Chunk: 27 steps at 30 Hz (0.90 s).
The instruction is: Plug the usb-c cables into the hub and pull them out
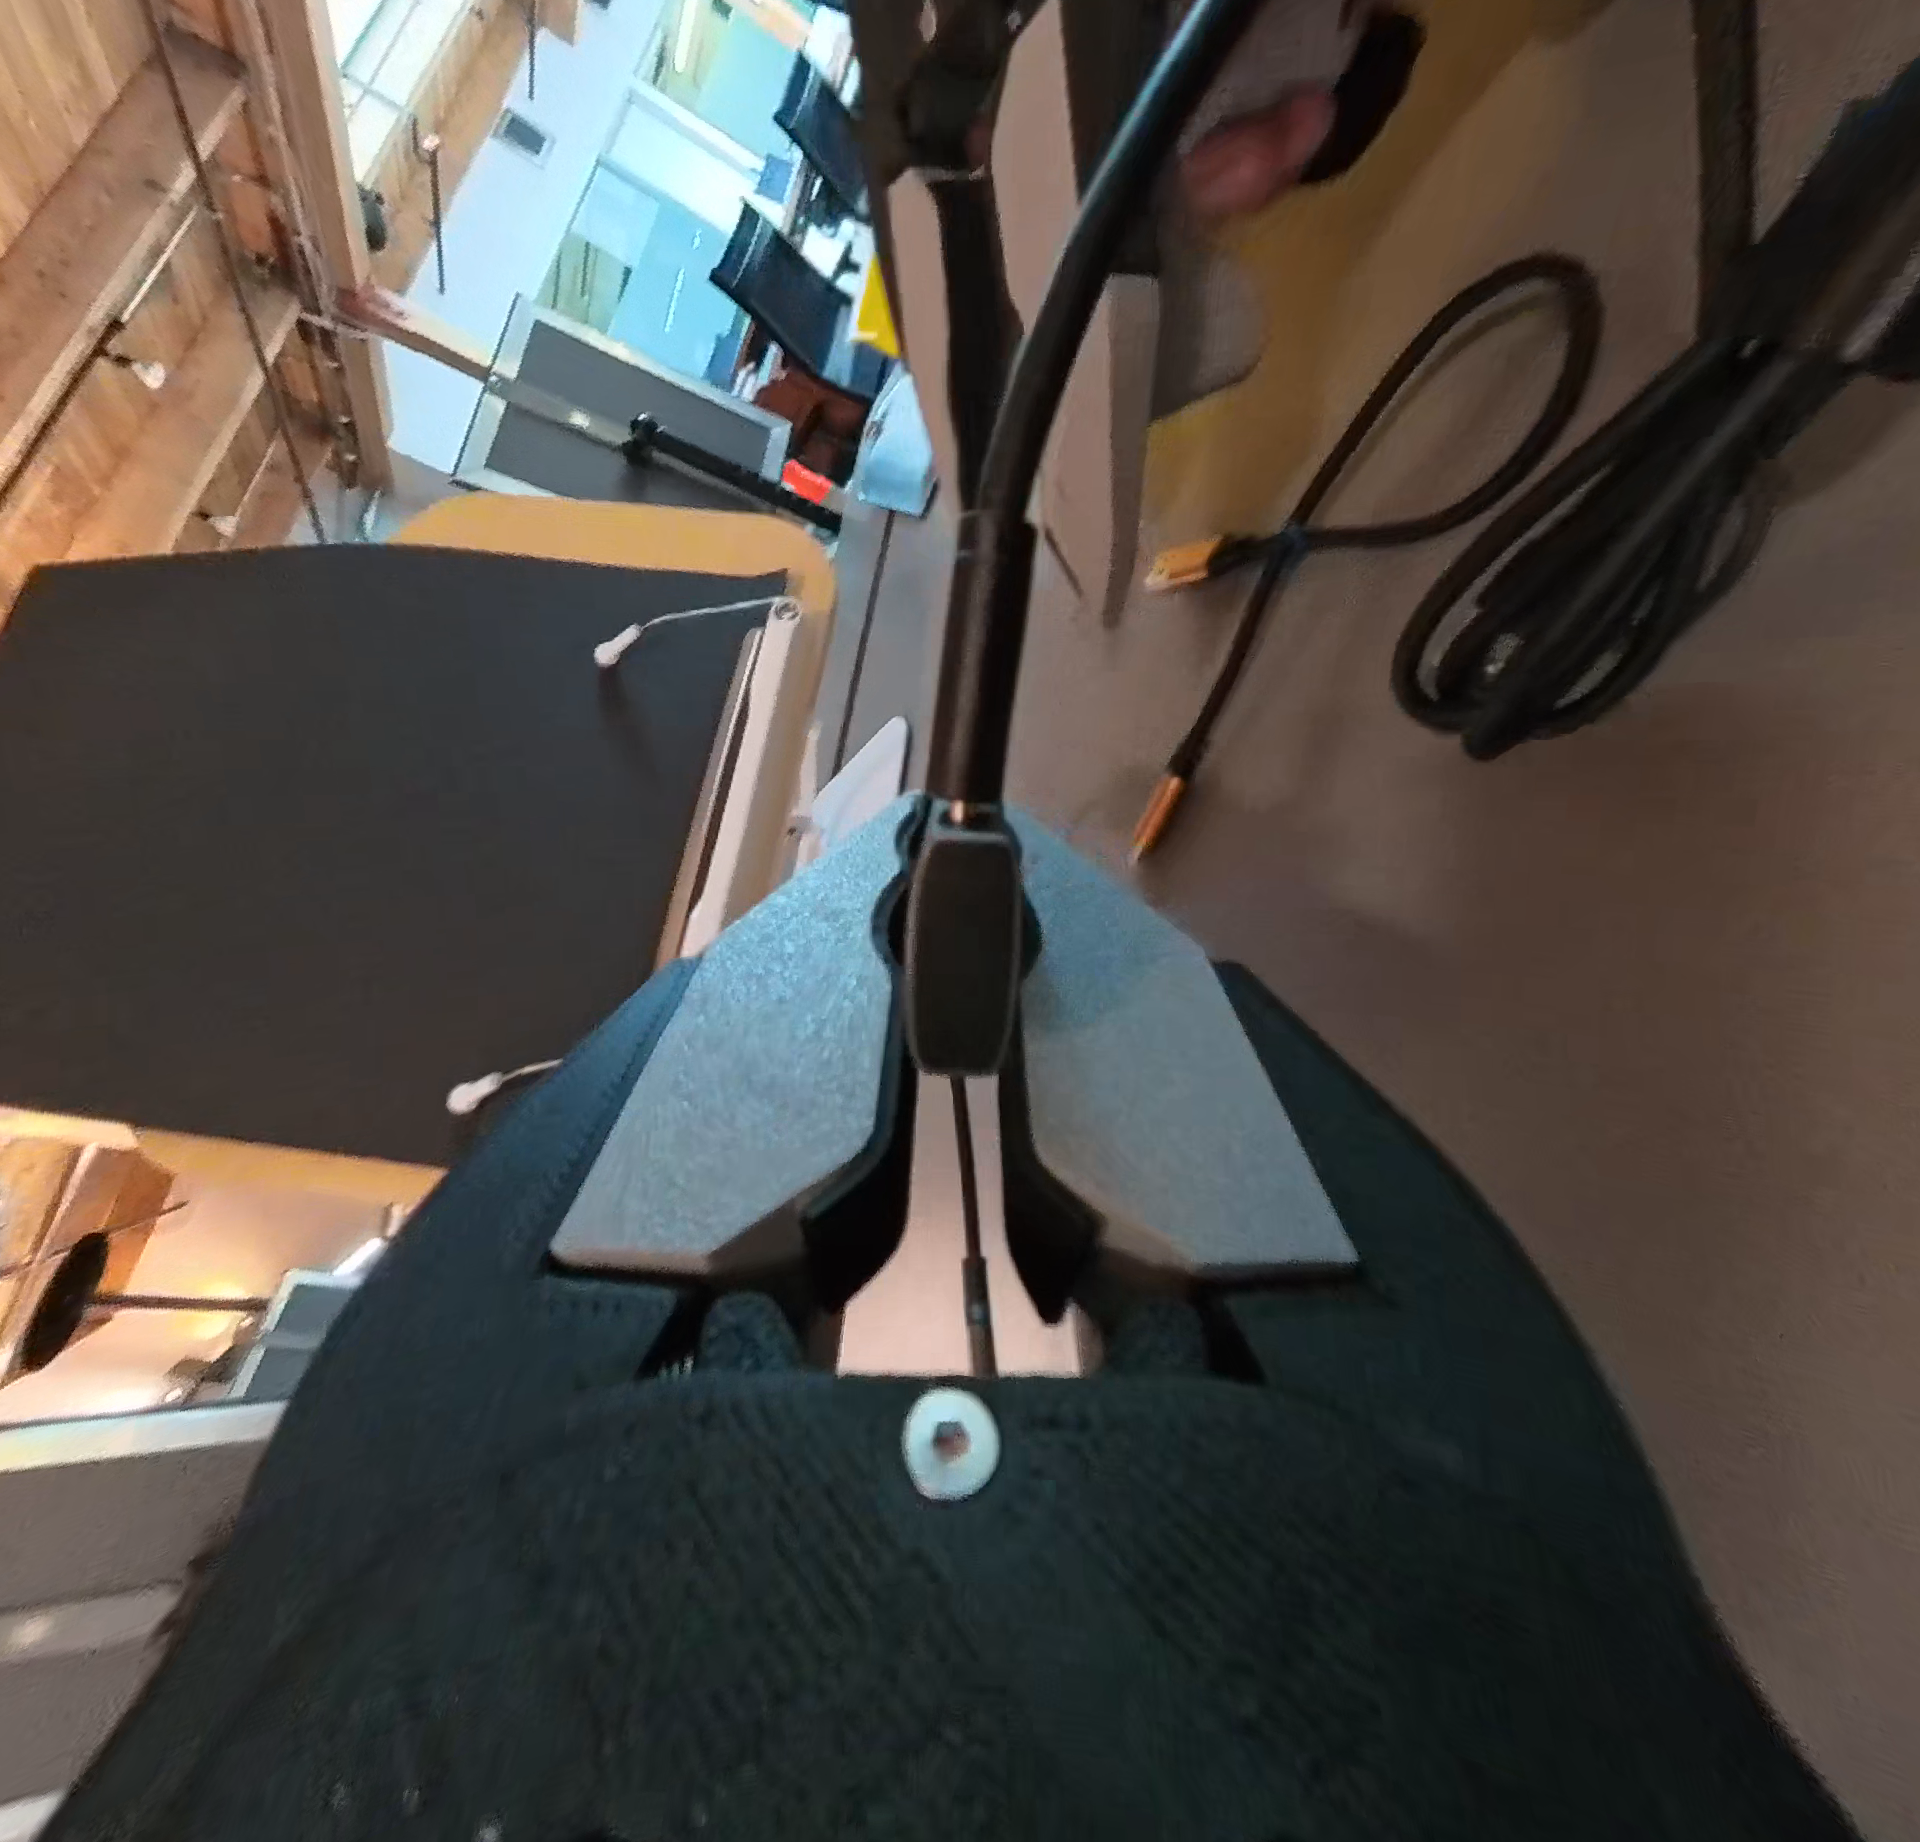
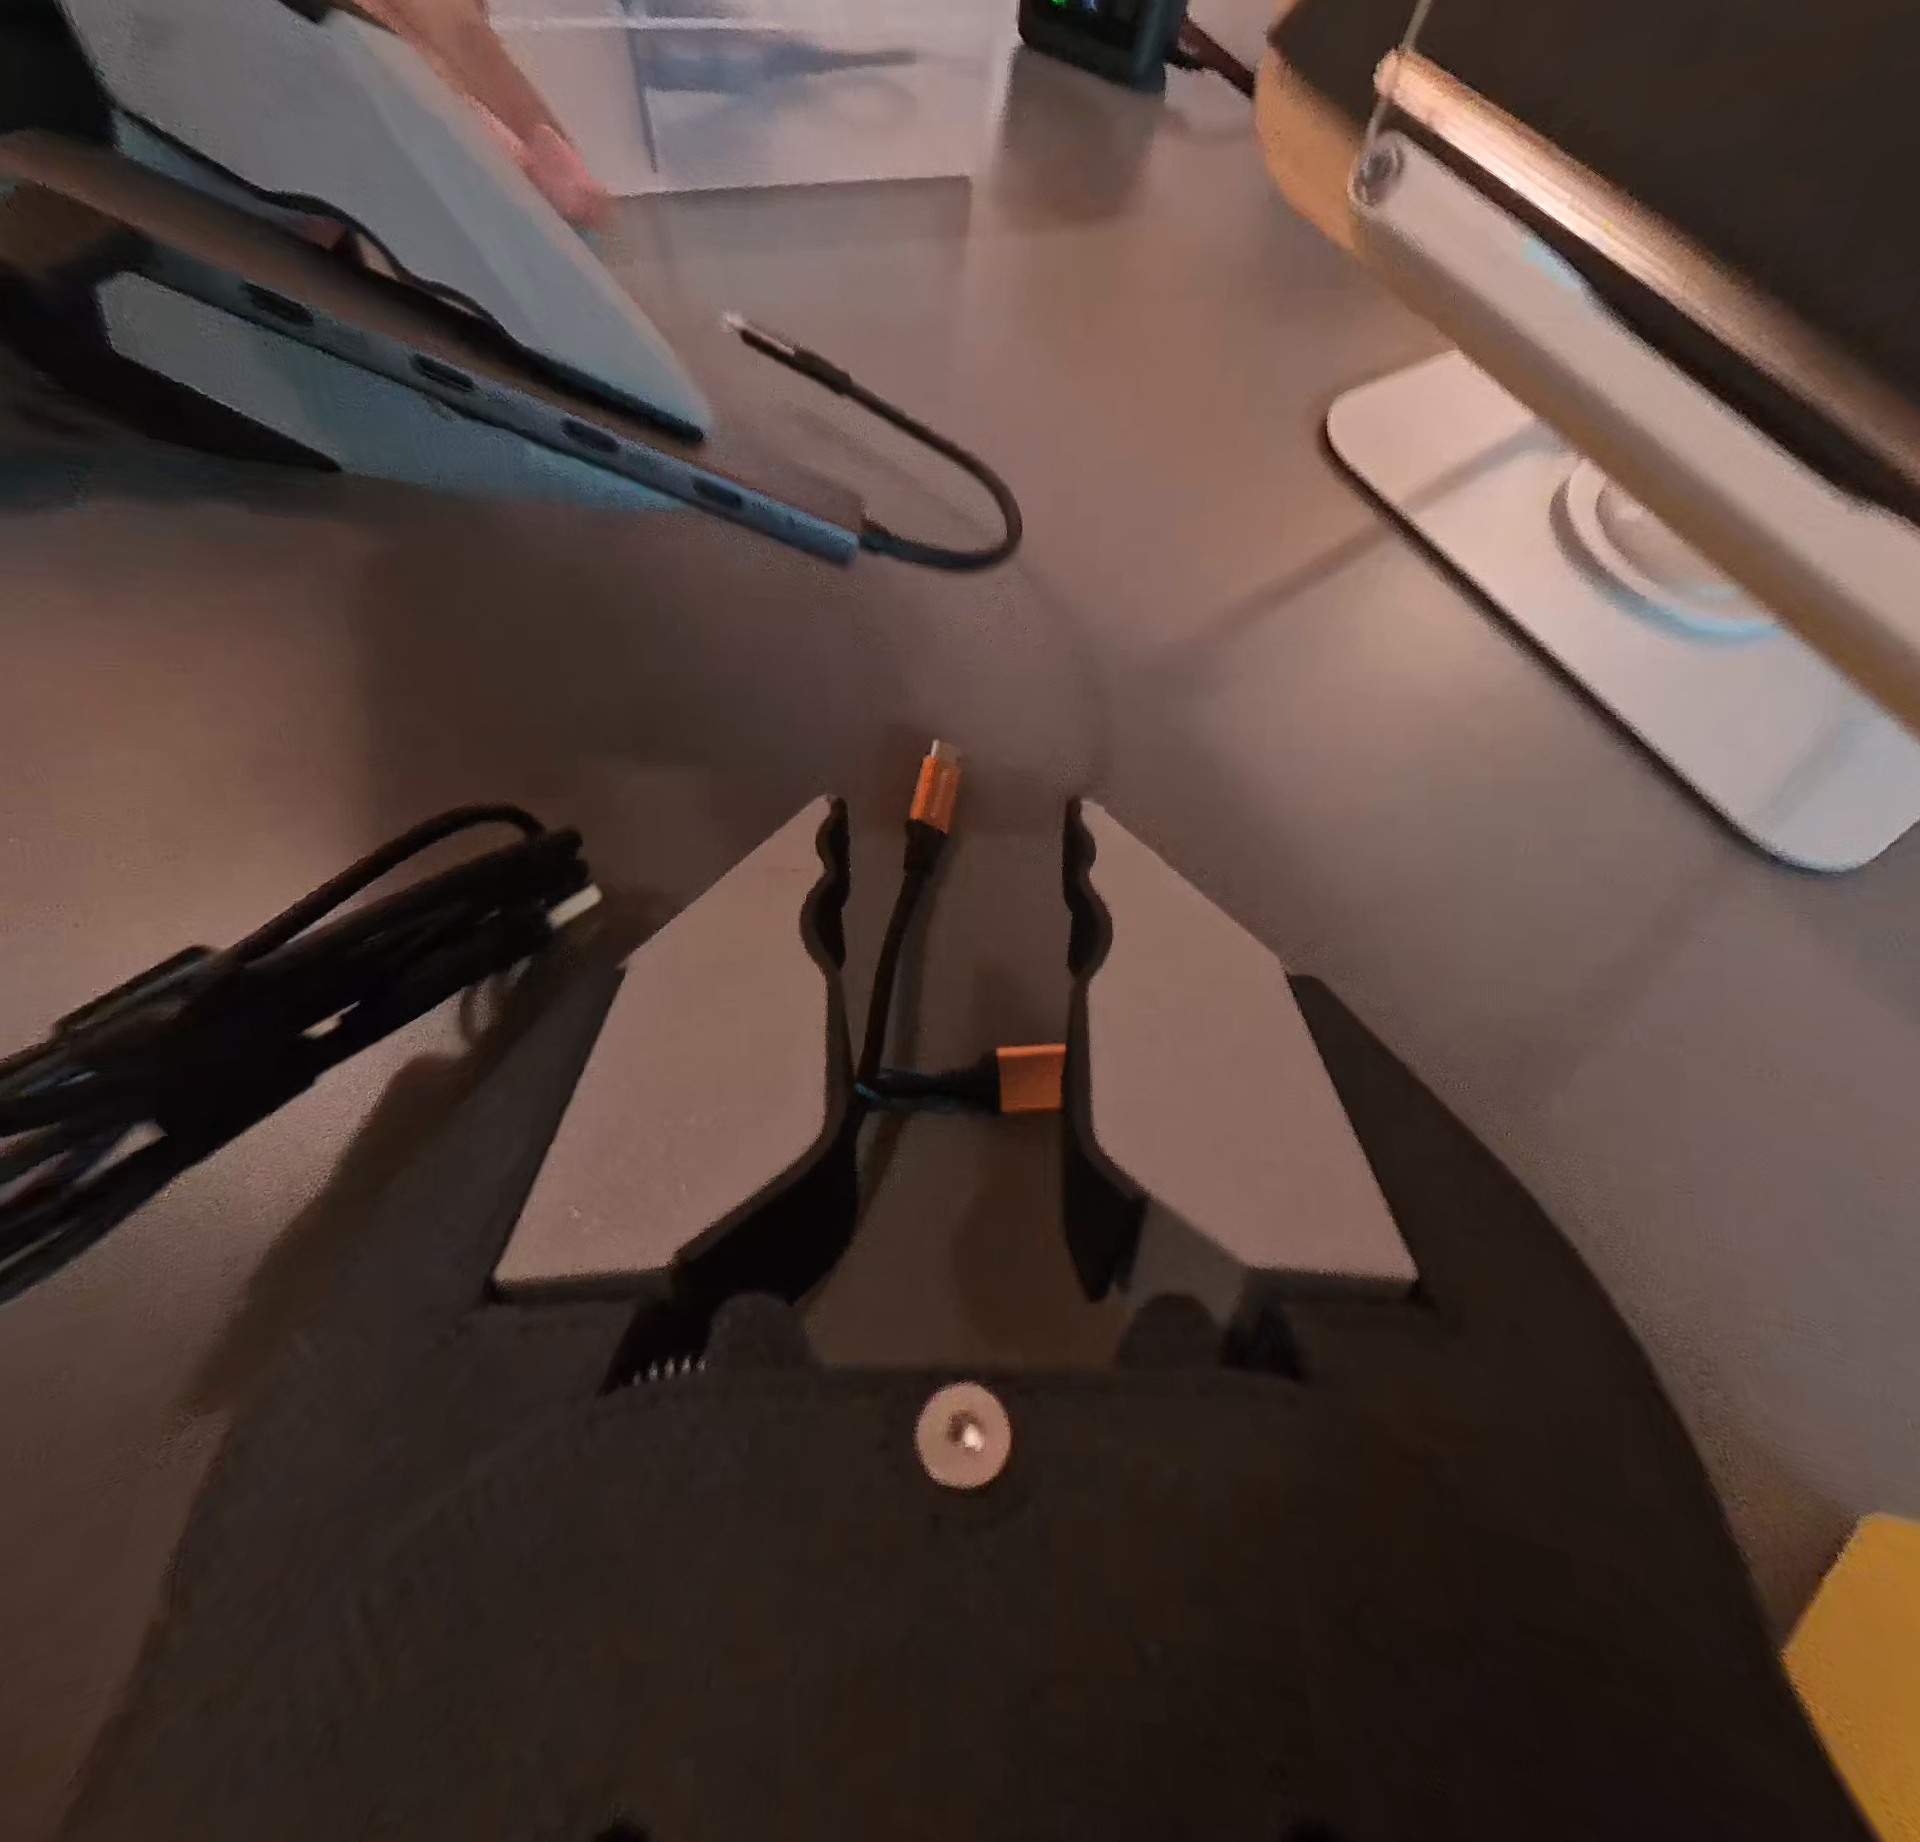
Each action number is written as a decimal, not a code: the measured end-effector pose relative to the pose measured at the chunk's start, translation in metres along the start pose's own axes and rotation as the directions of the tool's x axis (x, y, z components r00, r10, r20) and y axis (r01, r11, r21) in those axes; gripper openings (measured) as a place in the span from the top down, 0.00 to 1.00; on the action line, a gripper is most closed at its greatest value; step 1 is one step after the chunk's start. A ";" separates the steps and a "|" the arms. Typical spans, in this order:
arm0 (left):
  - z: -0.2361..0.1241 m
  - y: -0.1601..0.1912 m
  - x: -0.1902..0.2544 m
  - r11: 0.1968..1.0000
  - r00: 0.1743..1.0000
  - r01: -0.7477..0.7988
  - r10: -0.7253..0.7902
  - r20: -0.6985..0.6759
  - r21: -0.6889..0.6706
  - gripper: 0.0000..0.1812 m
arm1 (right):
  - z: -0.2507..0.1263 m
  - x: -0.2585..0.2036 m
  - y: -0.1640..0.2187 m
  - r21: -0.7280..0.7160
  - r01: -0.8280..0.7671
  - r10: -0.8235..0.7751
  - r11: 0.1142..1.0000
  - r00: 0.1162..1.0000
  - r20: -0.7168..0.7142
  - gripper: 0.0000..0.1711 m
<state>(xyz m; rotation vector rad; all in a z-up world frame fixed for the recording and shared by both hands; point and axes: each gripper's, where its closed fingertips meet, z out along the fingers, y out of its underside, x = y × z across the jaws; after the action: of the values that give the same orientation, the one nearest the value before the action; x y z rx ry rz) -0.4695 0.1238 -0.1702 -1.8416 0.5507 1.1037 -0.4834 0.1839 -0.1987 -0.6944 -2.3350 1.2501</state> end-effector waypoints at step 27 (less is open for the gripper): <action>0.006 0.024 0.018 0.986 0.991 -0.133 0.133 0.001 -0.098 0.96 | 0.042 -0.002 0.032 -0.211 -0.192 0.195 0.958 0.981 -0.005 0.97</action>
<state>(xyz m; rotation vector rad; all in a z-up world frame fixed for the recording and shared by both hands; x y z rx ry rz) -0.4805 0.1183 -0.1977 -1.9063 0.6329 1.2453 -0.4977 0.1710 -0.2480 -1.0082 -2.4853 1.0969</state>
